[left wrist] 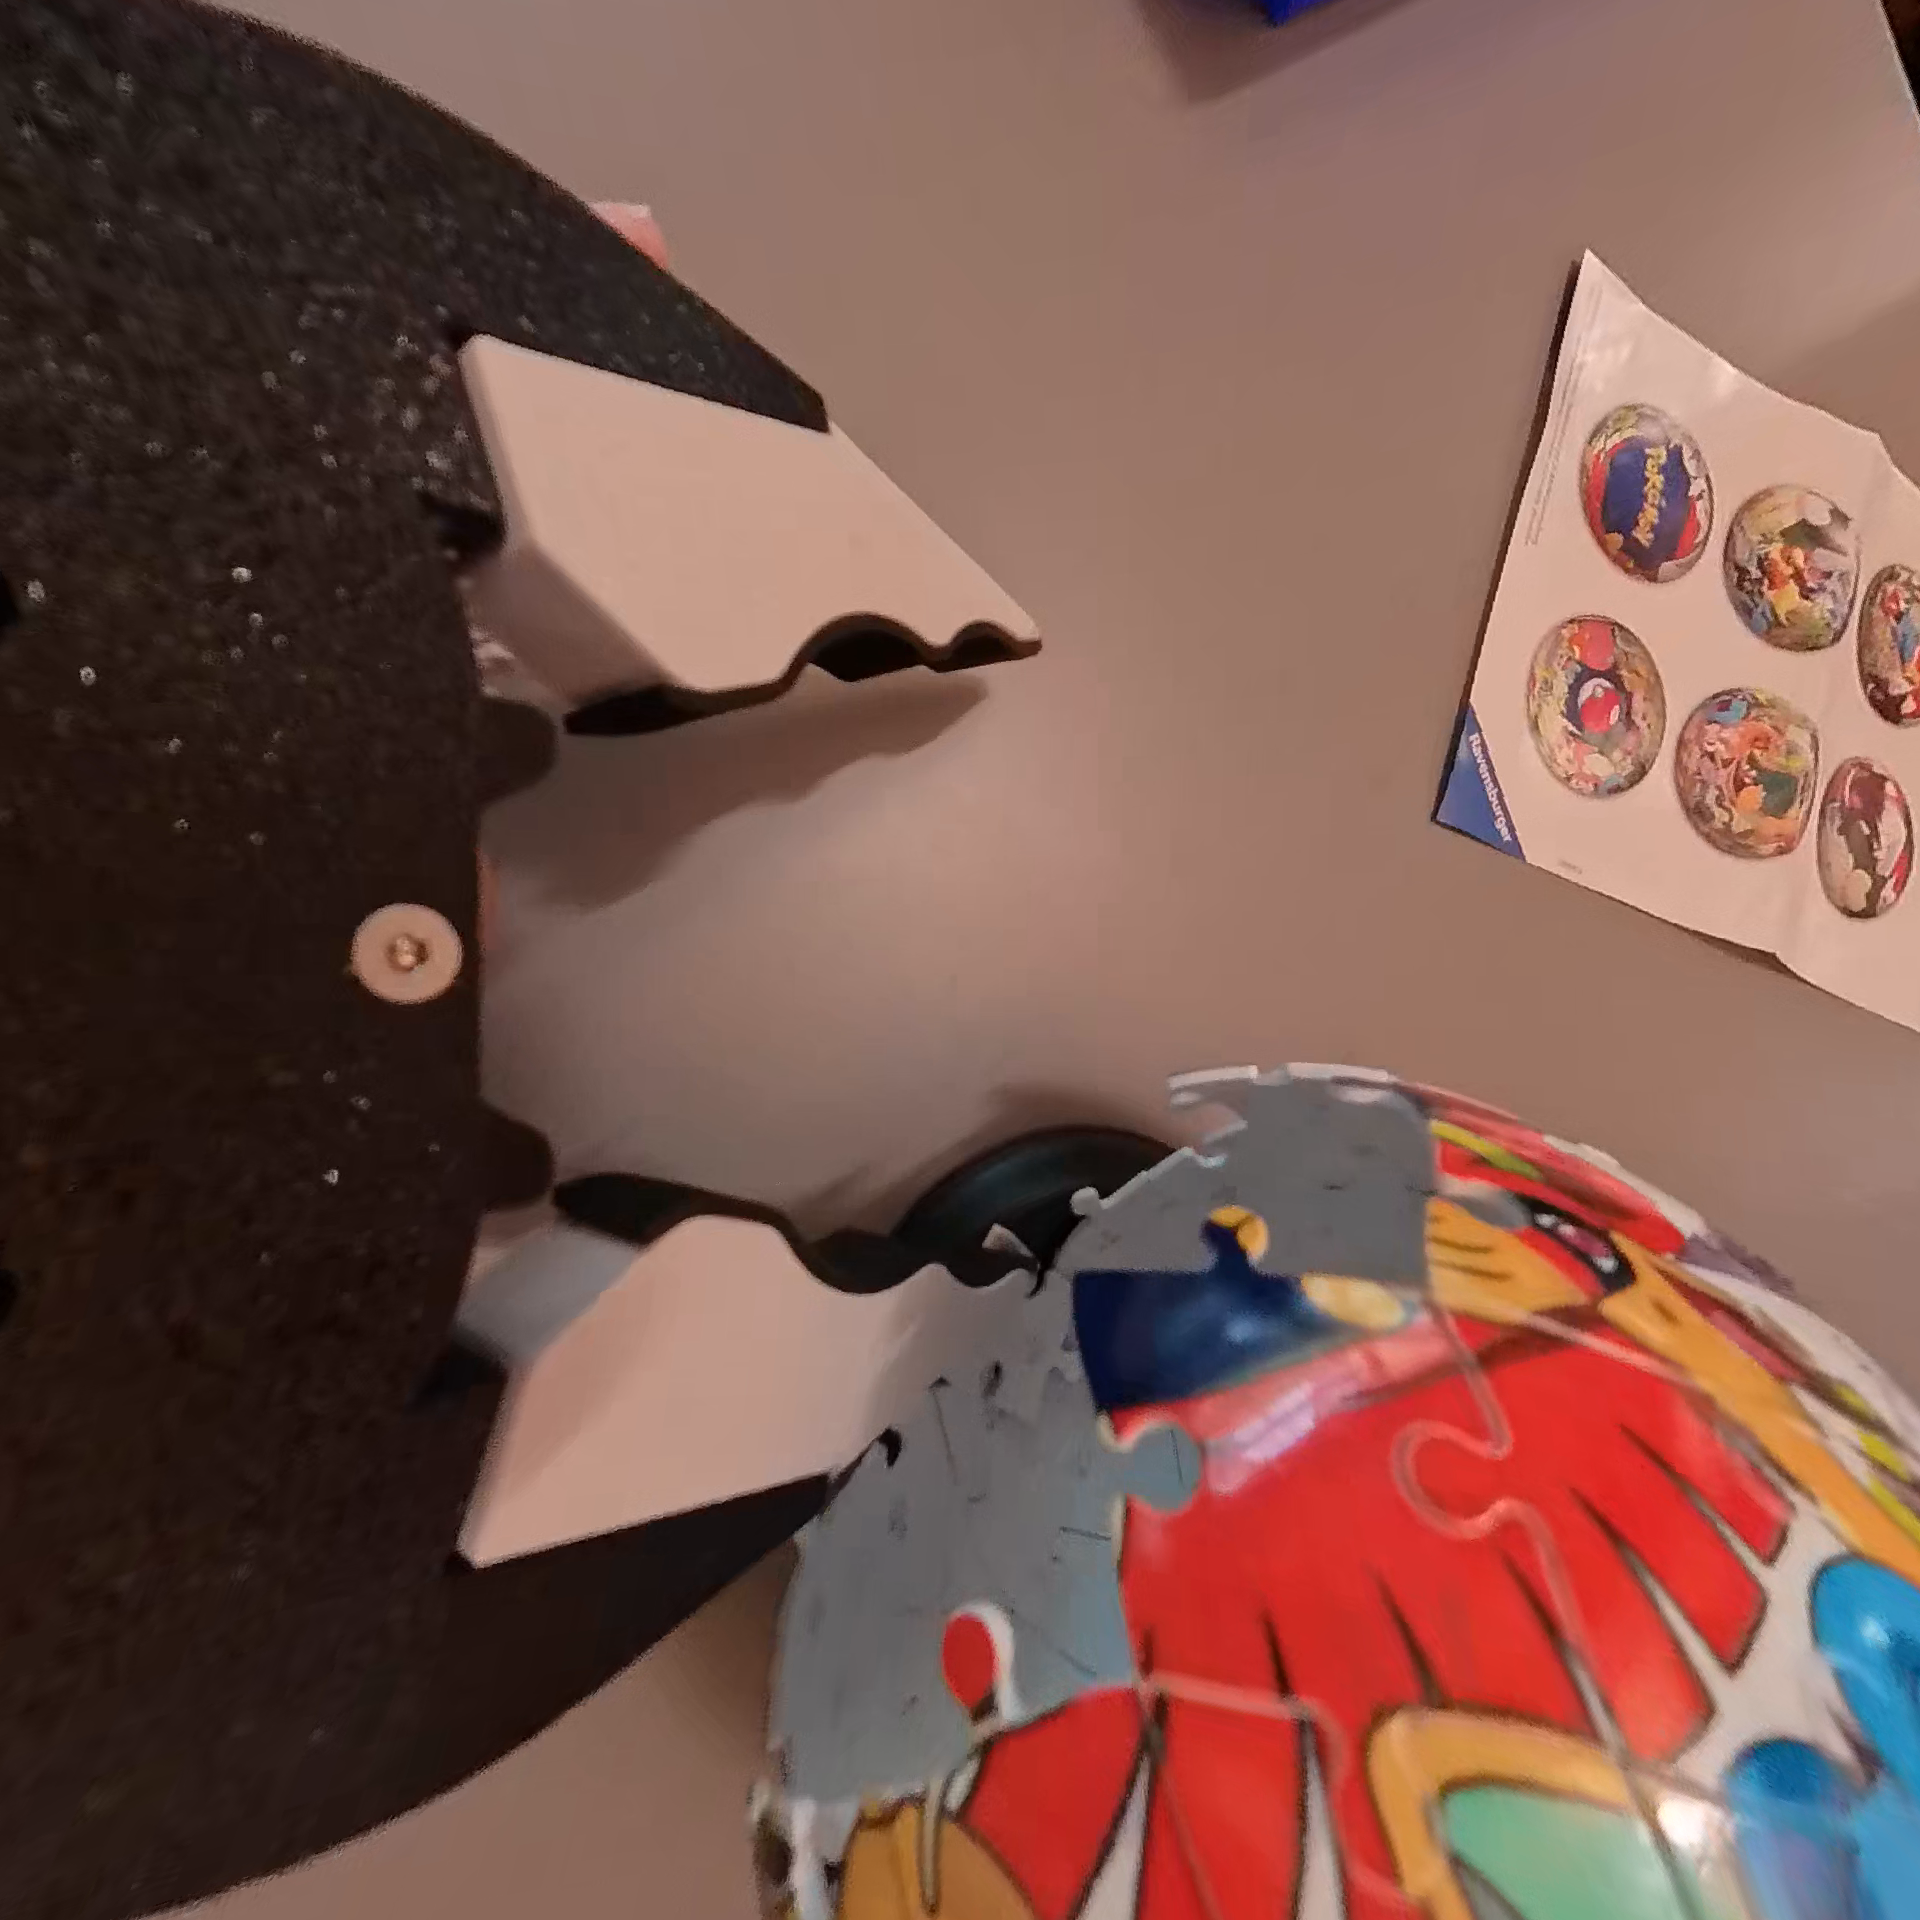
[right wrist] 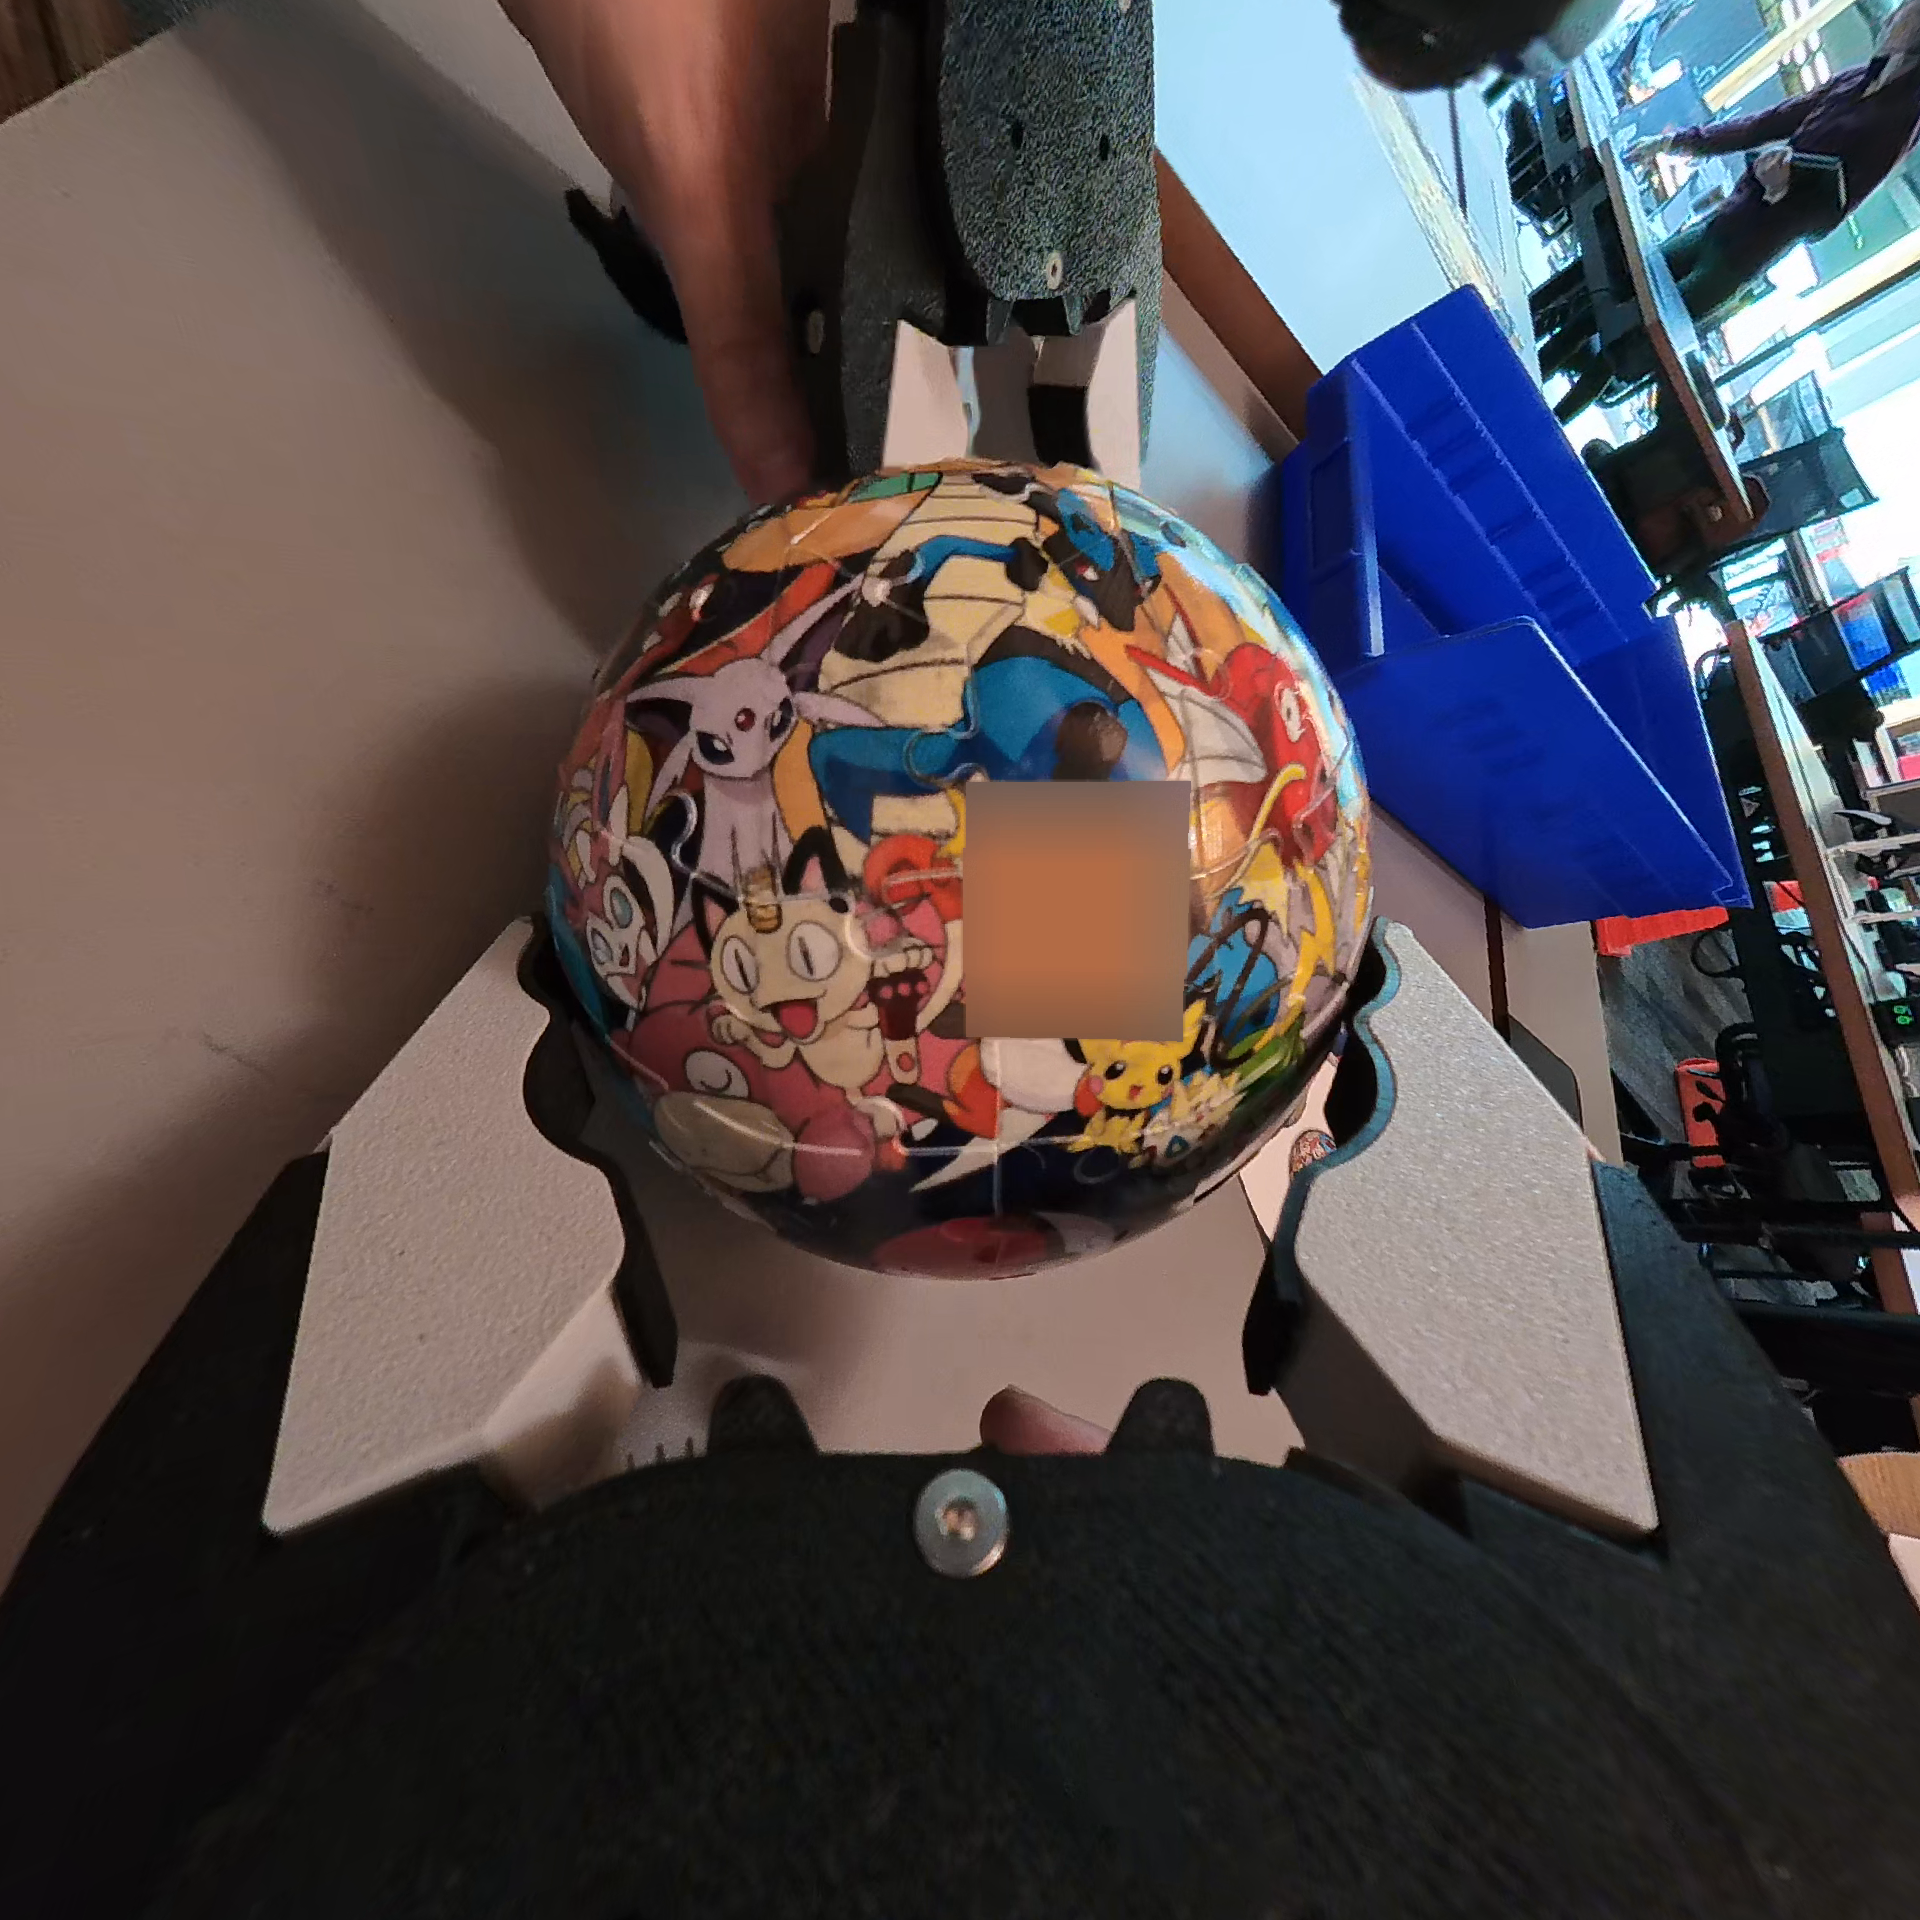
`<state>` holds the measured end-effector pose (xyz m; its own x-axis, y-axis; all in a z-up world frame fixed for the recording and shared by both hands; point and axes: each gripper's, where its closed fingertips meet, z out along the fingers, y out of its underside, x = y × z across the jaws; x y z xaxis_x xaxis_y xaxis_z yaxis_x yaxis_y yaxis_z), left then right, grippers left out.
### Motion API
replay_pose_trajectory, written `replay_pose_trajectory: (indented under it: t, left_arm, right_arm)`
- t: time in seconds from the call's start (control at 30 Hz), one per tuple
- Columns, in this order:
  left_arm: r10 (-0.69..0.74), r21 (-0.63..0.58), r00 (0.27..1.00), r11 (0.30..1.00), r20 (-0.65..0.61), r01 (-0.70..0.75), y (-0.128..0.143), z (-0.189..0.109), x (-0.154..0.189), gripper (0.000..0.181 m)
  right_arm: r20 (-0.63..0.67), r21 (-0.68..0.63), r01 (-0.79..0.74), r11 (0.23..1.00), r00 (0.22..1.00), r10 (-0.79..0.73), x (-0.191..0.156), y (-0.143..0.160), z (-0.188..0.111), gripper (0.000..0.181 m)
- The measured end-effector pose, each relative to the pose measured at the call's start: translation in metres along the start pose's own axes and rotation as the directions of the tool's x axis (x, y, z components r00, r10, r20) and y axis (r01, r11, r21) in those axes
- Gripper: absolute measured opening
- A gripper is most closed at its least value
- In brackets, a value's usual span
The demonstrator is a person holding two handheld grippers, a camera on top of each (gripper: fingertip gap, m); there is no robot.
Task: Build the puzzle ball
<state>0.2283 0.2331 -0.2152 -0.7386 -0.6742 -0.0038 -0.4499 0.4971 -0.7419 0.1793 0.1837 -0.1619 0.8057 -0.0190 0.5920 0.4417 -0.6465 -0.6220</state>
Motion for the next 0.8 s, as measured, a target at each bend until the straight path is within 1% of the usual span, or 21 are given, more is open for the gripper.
replay_pose_trajectory:
  t: [0.1,0.33,0.5,0.67,0.8]
  left_arm:
    - [0.000,-0.001,1.000,1.000,0.000,0.000,0.001,-0.001,0.001,0.107]
    - [-0.009,0.010,0.999,1.000,0.041,0.009,0.000,-0.008,-0.006,0.109]
    - [-0.005,0.029,1.000,1.000,0.023,0.004,-0.005,-0.007,0.001,0.109]
    - [0.053,-0.011,0.998,0.999,0.032,-0.053,-0.001,0.001,0.009,0.109]
    - [0.049,-0.012,0.998,0.999,0.046,-0.048,0.001,-0.003,0.008,0.108]
  right_arm:
    - [0.000,-0.001,0.001,1.000,1.000,-0.001,0.000,0.000,0.000,0.144]
    - [-0.001,-0.003,0.001,1.000,1.000,-0.001,0.000,0.000,-0.001,0.144]
    - [-0.001,-0.002,0.000,1.000,1.000,0.000,0.000,0.000,0.000,0.144]
    - [-0.002,-0.005,0.000,1.000,1.000,0.000,0.000,0.000,0.000,0.144]
    - [-0.005,-0.008,0.000,1.000,1.000,0.000,0.000,0.000,0.000,0.144]
